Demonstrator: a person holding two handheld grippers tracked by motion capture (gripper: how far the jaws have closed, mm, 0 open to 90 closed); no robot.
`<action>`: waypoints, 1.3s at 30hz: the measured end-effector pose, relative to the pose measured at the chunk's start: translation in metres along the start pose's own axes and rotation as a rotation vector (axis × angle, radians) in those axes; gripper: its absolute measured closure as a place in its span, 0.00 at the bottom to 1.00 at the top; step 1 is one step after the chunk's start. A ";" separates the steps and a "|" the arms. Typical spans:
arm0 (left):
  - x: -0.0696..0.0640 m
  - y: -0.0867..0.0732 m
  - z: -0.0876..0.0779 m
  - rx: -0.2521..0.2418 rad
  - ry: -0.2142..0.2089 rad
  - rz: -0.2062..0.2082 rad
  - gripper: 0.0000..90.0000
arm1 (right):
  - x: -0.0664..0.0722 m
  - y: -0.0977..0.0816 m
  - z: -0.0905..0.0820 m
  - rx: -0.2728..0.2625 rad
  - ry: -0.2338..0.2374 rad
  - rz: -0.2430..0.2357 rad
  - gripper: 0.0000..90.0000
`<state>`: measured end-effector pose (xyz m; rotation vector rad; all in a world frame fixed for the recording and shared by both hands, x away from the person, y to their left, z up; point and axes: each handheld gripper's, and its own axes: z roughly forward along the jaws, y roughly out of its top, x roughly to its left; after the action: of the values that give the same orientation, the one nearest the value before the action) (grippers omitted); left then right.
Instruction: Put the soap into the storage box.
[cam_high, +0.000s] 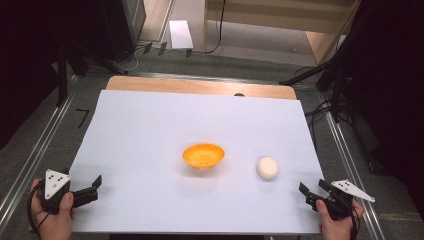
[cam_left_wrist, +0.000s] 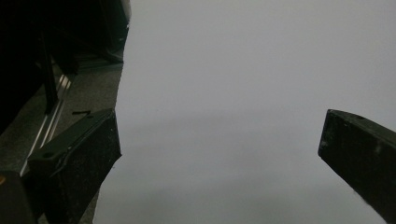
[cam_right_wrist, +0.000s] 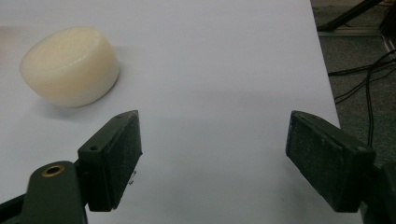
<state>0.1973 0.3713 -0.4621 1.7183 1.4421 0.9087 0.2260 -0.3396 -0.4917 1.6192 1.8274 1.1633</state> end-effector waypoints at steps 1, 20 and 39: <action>0.000 0.000 0.000 0.000 0.000 0.000 0.00 | 0.000 0.000 0.000 0.001 -0.001 -0.002 0.21; 0.000 -0.001 -0.001 -0.009 0.001 -0.004 0.00 | 0.007 0.008 -0.002 0.036 -0.038 -0.066 0.20; -0.001 -0.001 -0.001 -0.011 0.001 0.002 0.00 | 0.034 0.040 0.001 0.322 0.051 -0.243 0.20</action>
<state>0.1961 0.3708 -0.4625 1.7116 1.4334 0.9169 0.2426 -0.3089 -0.4527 1.4830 2.2640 0.8449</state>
